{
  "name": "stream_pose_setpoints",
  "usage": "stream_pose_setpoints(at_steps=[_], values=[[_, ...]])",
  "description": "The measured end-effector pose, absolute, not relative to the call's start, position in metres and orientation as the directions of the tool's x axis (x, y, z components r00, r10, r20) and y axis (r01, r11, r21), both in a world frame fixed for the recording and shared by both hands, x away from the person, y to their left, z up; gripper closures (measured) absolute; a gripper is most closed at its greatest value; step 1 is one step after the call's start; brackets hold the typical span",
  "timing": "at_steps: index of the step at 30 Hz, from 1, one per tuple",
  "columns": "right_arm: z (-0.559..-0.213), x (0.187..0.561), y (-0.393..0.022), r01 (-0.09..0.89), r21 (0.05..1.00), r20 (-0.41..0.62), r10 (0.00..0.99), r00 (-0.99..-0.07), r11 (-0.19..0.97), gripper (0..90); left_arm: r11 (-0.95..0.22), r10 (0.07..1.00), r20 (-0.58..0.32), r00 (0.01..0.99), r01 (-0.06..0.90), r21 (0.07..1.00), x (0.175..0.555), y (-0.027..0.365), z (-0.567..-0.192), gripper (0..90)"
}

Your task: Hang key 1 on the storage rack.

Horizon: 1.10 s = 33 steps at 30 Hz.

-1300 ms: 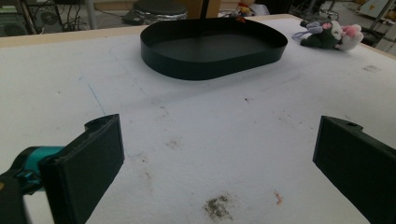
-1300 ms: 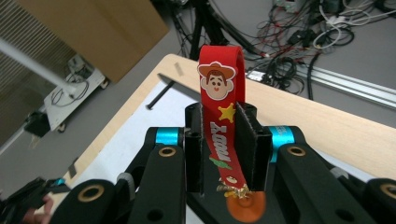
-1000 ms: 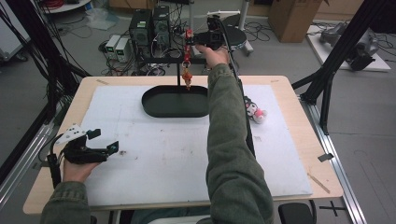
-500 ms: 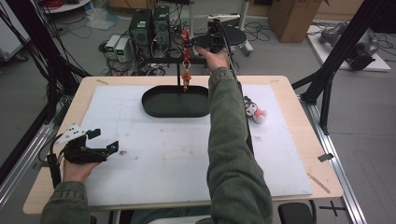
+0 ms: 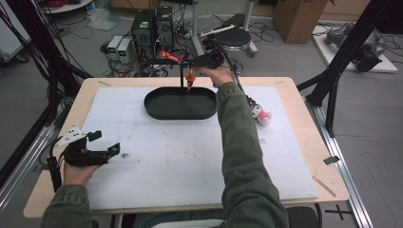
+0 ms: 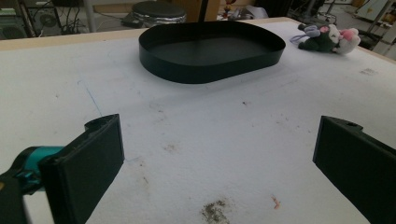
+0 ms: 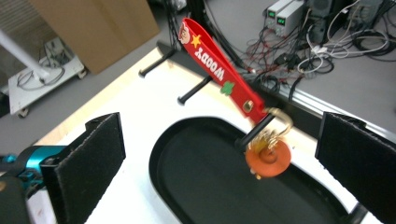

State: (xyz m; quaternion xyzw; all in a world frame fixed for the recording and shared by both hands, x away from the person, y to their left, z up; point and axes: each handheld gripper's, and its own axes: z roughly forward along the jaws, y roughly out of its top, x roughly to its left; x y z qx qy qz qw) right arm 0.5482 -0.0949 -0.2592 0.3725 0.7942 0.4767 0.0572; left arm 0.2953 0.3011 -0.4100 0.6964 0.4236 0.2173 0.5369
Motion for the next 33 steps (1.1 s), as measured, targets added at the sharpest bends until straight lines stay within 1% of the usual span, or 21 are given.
stream_pose_setpoints(at_steps=[4,8,10,13,16,18,28,31,33], values=[[-0.263,0.538,-0.097,0.526,0.811,0.27,0.635,-0.724,0.255,0.6,-0.058,0.822,-0.157,0.548,0.354,0.933,0.295,0.301,-0.41,2.4],[-0.271,0.521,-0.096,0.481,0.834,0.231,0.621,-0.749,0.269,0.6,-0.059,0.822,-0.159,0.548,0.358,0.932,0.296,0.302,-0.41,2.4],[-0.277,0.515,-0.096,0.484,0.822,0.219,0.617,-0.756,0.3,0.6,-0.061,0.822,-0.156,0.547,0.358,0.932,0.295,0.301,-0.41,2.4],[-0.284,0.507,-0.098,0.472,0.812,0.166,0.64,-0.75,0.343,0.6,-0.062,0.823,-0.155,0.547,0.356,0.932,0.295,0.3,-0.409,2.4],[-0.289,0.502,-0.107,0.475,0.812,0.168,0.645,-0.745,0.338,0.6,-0.068,0.823,-0.153,0.547,0.362,0.93,0.295,0.301,-0.41,2.4],[-0.29,0.498,-0.114,0.463,0.817,0.147,0.651,-0.744,0.344,0.6,-0.068,0.824,-0.153,0.545,0.363,0.929,0.295,0.3,-0.41,2.4],[-0.295,0.478,-0.158,0.471,0.836,0.153,0.705,-0.692,0.281,0.6,-0.079,0.825,-0.146,0.546,0.366,0.927,0.294,0.3,-0.41,2.4],[-0.296,0.469,-0.169,0.447,0.849,0.123,0.717,-0.686,0.282,0.6,-0.076,0.825,-0.15,0.545,0.37,0.926,0.293,0.299,-0.41,2.4],[-0.298,0.46,-0.175,0.425,0.853,0.082,0.726,-0.683,0.304,0.6,-0.077,0.825,-0.15,0.544,0.371,0.926,0.293,0.299,-0.41,2.4]])
